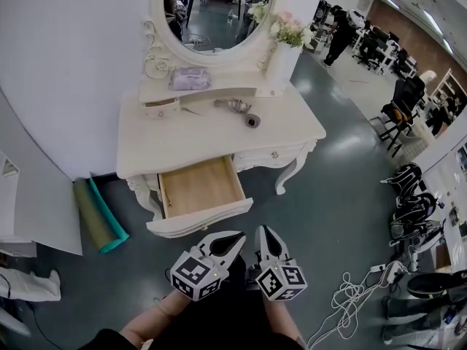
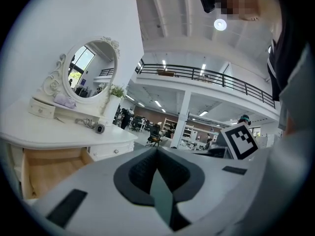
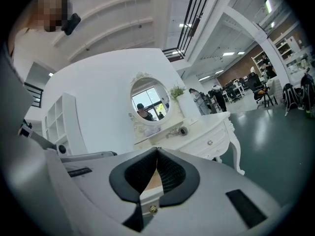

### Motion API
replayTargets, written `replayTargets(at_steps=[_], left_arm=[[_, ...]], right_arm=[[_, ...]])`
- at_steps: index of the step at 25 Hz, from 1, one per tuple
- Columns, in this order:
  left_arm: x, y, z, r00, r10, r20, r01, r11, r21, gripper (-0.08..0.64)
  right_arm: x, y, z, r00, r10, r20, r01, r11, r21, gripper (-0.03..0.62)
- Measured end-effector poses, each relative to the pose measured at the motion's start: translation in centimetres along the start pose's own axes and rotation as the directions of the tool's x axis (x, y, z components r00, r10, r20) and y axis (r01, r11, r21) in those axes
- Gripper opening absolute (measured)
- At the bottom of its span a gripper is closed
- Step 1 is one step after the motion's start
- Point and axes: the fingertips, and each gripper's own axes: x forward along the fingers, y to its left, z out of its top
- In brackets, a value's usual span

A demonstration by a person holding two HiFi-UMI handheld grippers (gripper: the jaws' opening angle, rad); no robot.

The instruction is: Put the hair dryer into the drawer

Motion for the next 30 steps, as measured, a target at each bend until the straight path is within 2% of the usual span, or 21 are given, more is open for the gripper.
replayTargets(at_steps=[6,15,20,30], left_arm=[[4.3,1.4,1.6,1.0,-0.024,-0.004,0.024,1.0,-0.007,0.0],[11.4,5.4,3.1,1.0,-0.011,-0.011,0.01,1.0,-0.021,0.0],[14.5,7.4,4.2,1.0,0.027,0.001,-0.027,0.999,-0.018,0.0],[19.3,11.0,5.4,0.995,0.1,0.01,-0.099,0.994,-0.047,0.0]], right_arm=[[3.5,-2.1,4.3,0.998,0.027,0.052,-0.028,1.0,0.003,0.031],[10.4,-7.0,6.9,0.997,0.071,0.002,-0.071,0.997,-0.005,0.031],[14.4,-8.8,8.3,0.991,0.132,-0.025,-0.133,0.991,-0.022,0.031],[20.9,-11.8,8.7,0.968,0.229,-0.098,-0.229,0.973,0.008,0.031]])
